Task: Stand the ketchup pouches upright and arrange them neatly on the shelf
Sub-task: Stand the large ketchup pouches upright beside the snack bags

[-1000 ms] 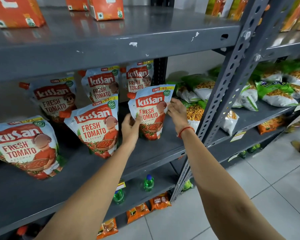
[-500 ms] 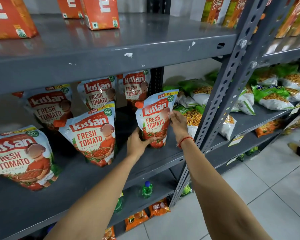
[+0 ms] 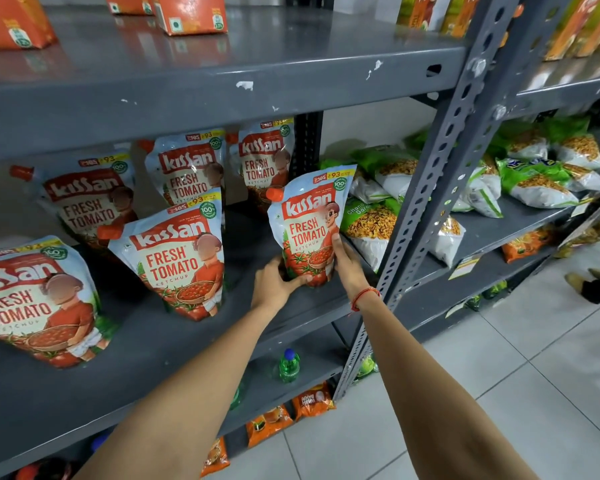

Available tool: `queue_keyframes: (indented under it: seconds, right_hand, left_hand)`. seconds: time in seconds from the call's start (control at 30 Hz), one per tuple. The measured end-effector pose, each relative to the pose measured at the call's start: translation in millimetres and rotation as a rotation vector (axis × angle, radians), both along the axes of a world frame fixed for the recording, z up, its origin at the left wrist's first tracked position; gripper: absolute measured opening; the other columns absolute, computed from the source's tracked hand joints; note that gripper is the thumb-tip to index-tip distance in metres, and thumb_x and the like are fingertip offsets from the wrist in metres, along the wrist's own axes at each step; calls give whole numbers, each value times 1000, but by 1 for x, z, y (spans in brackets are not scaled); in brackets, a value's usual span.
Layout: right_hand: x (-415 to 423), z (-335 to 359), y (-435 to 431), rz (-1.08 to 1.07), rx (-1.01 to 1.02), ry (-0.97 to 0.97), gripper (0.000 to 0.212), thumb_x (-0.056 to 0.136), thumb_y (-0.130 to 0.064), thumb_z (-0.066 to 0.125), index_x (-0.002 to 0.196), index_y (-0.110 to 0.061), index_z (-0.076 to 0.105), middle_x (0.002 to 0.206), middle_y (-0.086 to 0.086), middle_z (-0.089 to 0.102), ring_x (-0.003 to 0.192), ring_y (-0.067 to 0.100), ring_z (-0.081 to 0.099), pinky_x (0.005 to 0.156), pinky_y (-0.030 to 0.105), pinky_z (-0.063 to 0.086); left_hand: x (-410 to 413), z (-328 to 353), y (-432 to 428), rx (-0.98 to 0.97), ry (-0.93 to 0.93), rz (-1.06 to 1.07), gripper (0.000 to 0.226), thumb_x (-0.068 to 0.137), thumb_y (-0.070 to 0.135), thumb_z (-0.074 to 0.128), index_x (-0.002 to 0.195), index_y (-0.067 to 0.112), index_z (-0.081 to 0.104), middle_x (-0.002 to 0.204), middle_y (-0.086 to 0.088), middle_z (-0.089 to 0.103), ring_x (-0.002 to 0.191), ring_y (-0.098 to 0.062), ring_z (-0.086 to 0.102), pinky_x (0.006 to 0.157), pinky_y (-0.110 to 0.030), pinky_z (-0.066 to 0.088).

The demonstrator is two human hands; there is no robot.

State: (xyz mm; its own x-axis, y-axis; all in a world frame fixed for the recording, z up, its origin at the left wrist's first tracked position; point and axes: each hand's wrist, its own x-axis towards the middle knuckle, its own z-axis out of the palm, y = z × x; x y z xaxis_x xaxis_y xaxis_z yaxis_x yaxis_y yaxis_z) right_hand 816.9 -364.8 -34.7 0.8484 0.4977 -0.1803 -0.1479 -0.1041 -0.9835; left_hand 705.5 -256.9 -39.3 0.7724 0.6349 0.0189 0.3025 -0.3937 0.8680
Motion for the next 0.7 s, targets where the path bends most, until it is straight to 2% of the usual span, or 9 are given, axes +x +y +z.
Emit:
queue_keyframes:
  seconds: [0.13,0.2,0.27,0.4,0.57,0.7]
  right_hand:
    - [-9,-6,-7,-93,55,-31,52,91,-58,38,125,-22,53,127,5,61,110,17,60,97,36,49]
    - [-14,-8,-11,-138,78,-44,44,91,-58,37,117,-27,54,118,-1,62,97,6,62,81,24,52]
    - [-17,-9,-14,-169,73,-52,44,91,-60,36,117,-29,53,112,-4,60,89,-1,59,72,15,47]
    - [-17,-11,-16,-186,58,-46,50,90,-60,38,123,-24,53,116,2,60,97,14,60,84,28,50]
    - [-20,-11,-15,-208,53,-51,53,90,-60,38,123,-21,53,118,4,61,96,14,60,79,23,49]
    - [-25,-11,-15,-239,39,-55,54,92,-57,38,127,-19,52,117,3,60,98,15,58,84,26,49]
  left_hand:
    - [-1,-1,-16,13,-4,-7,67,63,43,81,117,10,59,114,-12,69,104,-26,65,88,-43,55]
    - [-2,-1,-21,5,-8,-18,65,63,41,81,116,11,59,114,-11,69,104,-24,66,88,-41,55]
    - [-3,-1,-25,4,-12,-27,64,63,40,81,116,11,59,114,-11,69,103,-23,66,89,-40,55]
    - [-6,-2,-29,9,-17,-12,63,64,41,81,115,11,59,113,-11,70,103,-24,66,88,-39,55]
    - [-7,-4,-31,4,-9,-12,65,64,42,80,117,11,57,115,-11,69,103,-25,66,88,-41,55]
    - [-9,-6,-34,-9,-6,-25,70,67,40,79,124,10,51,121,-13,65,109,-28,62,92,-43,53]
